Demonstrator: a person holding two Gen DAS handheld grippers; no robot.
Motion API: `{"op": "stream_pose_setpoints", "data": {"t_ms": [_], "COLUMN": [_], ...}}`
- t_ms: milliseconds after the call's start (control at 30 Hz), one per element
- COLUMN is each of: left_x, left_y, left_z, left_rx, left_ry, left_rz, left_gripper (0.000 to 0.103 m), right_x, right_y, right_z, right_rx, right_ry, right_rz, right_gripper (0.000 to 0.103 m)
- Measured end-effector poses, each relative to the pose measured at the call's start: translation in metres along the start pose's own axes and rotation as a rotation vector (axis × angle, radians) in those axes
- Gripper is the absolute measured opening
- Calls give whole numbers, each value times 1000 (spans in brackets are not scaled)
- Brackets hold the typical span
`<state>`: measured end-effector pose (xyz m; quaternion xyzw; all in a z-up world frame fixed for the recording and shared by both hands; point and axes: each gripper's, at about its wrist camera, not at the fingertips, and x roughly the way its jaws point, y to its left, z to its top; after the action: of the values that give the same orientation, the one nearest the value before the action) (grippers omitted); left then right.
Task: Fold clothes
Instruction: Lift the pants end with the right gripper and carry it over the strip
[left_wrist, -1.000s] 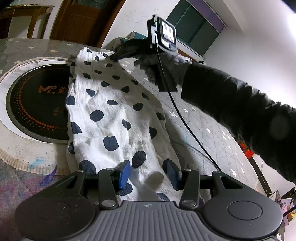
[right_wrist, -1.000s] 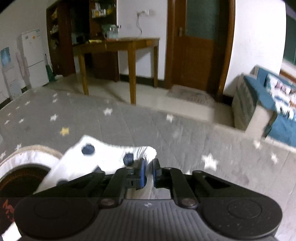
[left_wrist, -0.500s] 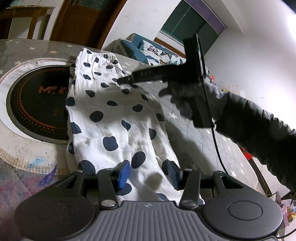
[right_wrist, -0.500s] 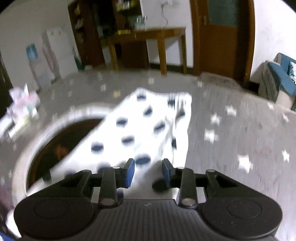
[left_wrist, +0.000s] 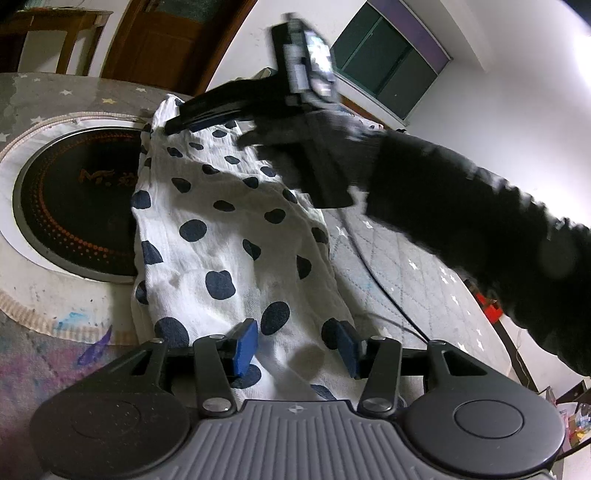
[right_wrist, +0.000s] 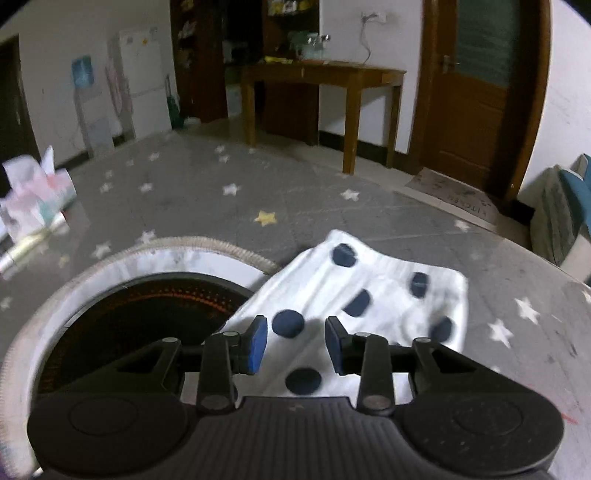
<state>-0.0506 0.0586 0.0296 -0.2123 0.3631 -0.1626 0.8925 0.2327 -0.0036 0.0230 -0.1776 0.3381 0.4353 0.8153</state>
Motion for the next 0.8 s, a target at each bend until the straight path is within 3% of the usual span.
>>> {"op": "stream_pose_setpoints", "data": {"t_ms": [300,467,667,800], "left_x": [-2,-1,0,-1], "left_y": [4,5,7,8], "left_z": [0,0,1,0], "left_rx": [-13,-12,-15,-16], "left_ry": [-1,-3,-6,-9], "left_rz": [-28,-31,-37,-43], "left_gripper": [53,54,54,54], "right_x": [5,19,12,-5], "right_y": [-6,-5,-8,-35], "right_z": [17,27,19,10], "right_rx": [103,115,135,281], "right_ry": [-65,-65,-86,-135], "right_rz": [2,-53,-122,-96], "right_gripper": [39,40,13,8]}}
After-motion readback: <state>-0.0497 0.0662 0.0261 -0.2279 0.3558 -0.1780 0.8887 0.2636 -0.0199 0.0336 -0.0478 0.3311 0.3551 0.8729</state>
